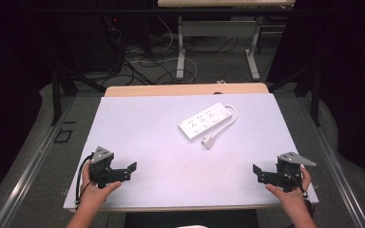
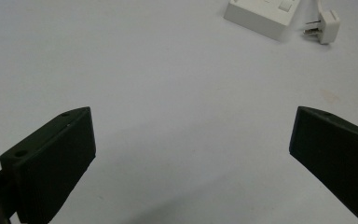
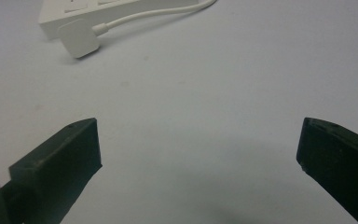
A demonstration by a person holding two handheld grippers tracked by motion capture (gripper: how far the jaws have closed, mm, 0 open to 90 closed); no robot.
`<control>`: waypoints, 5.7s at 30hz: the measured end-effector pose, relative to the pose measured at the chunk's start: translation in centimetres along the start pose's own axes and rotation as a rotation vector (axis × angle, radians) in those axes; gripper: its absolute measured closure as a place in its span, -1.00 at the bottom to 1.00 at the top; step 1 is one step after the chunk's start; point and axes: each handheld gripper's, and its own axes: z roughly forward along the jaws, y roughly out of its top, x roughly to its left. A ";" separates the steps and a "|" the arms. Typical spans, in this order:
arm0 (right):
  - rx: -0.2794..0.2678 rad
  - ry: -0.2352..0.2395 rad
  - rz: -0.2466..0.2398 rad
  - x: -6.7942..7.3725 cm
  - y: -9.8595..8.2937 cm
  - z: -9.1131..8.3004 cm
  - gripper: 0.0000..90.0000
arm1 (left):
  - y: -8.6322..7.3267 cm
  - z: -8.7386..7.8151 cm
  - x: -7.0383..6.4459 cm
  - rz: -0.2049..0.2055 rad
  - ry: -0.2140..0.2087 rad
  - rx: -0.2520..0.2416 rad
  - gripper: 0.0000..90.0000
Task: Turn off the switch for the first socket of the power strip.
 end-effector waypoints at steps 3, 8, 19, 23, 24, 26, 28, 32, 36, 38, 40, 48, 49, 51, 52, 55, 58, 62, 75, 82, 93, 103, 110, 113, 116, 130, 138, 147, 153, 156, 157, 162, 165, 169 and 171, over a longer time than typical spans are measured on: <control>-0.008 -0.018 -0.012 -0.2 -0.2 0.2 -0.96 | 0.0 0.2 -0.1 0.030 0.008 0.009 -1.00; 0.016 -0.019 -0.023 -0.5 -0.4 0.2 -0.95 | -0.1 0.2 -0.3 0.023 0.006 0.013 -1.00; -0.005 -0.025 -0.030 -0.4 0.3 0.8 -0.93 | -0.3 0.0 0.0 -0.003 0.010 0.011 -0.97; -0.028 -0.003 -0.008 -0.8 0.9 1.2 -0.90 | -0.4 0.1 -0.1 -0.004 0.013 0.013 -0.96; -0.022 0.003 -0.001 -0.8 1.0 1.1 -0.89 | -0.4 0.1 -0.1 -0.004 0.013 0.013 -0.96; -0.027 0.000 -0.017 -0.8 1.1 1.1 -0.88 | -0.5 0.0 -0.2 -0.003 0.026 0.006 -0.96; -0.033 0.002 -0.014 -0.5 1.3 1.2 -0.87 | -0.6 -0.3 -0.4 -0.006 0.019 0.026 -0.96; -0.021 0.025 -0.039 0.0 1.9 1.2 -0.84 | -0.8 -0.4 -0.5 0.001 0.026 0.029 -0.96; 0.010 0.056 -0.004 0.6 2.2 1.3 -0.74 | -0.9 -0.9 -0.4 -0.005 0.033 0.017 -0.96; 0.014 0.066 -0.009 0.6 2.3 1.4 -0.74 | -0.9 -1.0 -0.3 -0.009 0.033 0.010 -0.96; 0.024 0.073 0.001 0.9 2.5 1.6 -0.74 | -0.8 -1.1 -0.3 -0.011 0.037 0.006 -0.96; 0.060 0.107 -0.046 1.7 3.4 2.4 -0.67 | -0.9 -1.2 -0.1 -0.019 0.049 0.006 -0.96; 0.074 0.115 -0.043 1.8 3.7 2.5 -0.67 | -1.0 -1.2 -0.2 -0.020 0.050 0.007 -0.96; 0.071 0.116 -0.041 1.8 3.8 2.5 -0.67 | -1.0 -1.2 -0.2 -0.019 0.051 0.004 -0.96; 0.086 0.137 -0.030 1.7 4.2 2.5 -0.67 | -1.0 -1.2 -0.2 -0.018 0.053 0.001 -0.96; 0.094 0.146 -0.040 1.7 4.6 2.5 -0.67 | -1.0 -1.2 -0.2 -0.022 0.052 0.008 -0.96; 0.112 0.144 -0.060 1.8 5.0 2.6 -0.67 | -1.0 -1.2 -0.1 -0.025 0.054 0.009 -0.96; 0.136 0.149 -0.076 2.0 5.5 2.9 -0.67 | -1.1 -1.1 -0.1 -0.028 0.057 0.009 -0.96; 0.152 0.174 -0.155 3.4 7.6 3.1 -0.66 | -1.1 -1.2 -0.1 -0.025 0.059 0.010 -0.95; 0.145 0.176 -0.181 3.9 8.9 3.1 -0.66 | -1.1 -1.2 -0.1 -0.024 0.059 0.009 -0.95; 0.143 0.180 -0.207 4.5 10.5 3.3 -0.66 | -1.1 -1.3 -0.1 -0.020 0.059 0.014 -0.95; 0.145 0.180 -0.195 4.4 12.2 3.7 -0.65 | -1.1 -1.2 -0.1 -0.019 0.059 0.010 -0.95; 0.150 0.173 -0.198 4.6 13.6 4.0 -0.65 | -1.1 -1.2 -0.1 -0.020 0.058 0.010 -0.95; 0.151 0.172 -0.201 4.7 14.0 4.1 -0.65 | -1.1 -1.1 -0.2 -0.021 0.057 0.012 -0.95; 0.153 0.175 -0.197 4.8 14.4 4.3 -0.64 | -1.1 -1.1 -0.2 -0.017 0.056 0.015 -0.95; 0.161 0.172 -0.195 5.5 17.1 5.3 -0.62 | -1.1 -1.1 -0.2 -0.015 0.056 0.014 -0.95; 0.158 0.174 -0.200 6.5 18.5 6.0 -0.62 | -1.1 -1.2 -0.1 -0.015 0.055 0.016 -0.95; 0.157 0.176 -0.189 7.0 19.9 7.2 -0.63 | -1.1 -1.2 0.0 -0.013 0.055 0.011 -0.95; 0.169 0.168 -0.178 7.2 20.4 8.2 -0.64 | -1.1 -1.2 0.0 -0.013 0.055 0.012 -0.95; 0.166 0.150 -0.178 7.2 20.8 9.0 -0.64 | -1.1 -1.2 0.0 -0.012 0.054 0.013 -0.95; 0.173 0.146 -0.170 7.2 20.9 9.2 -0.64 | -1.1 -1.2 0.0 -0.012 0.054 0.014 -0.95; 0.171 0.133 -0.166 7.2 21.4 10.1 -0.64 | -1.1 -1.2 0.0 -0.011 0.053 0.013 -0.95; 0.168 0.121 -0.168 7.1 21.6 10.8 -0.64 | -1.1 -1.2 0.1 -0.012 0.051 0.013 -0.95; 0.175 0.106 -0.143 7.0 21.8 11.5 -0.64 | -1.1 -1.2 0.0 -0.012 0.053 0.013 -0.95; 0.171 0.100 -0.135 6.9 21.9 11.9 -0.62 | -1.1 -1.2 0.1 -0.011 0.053 0.014 -0.95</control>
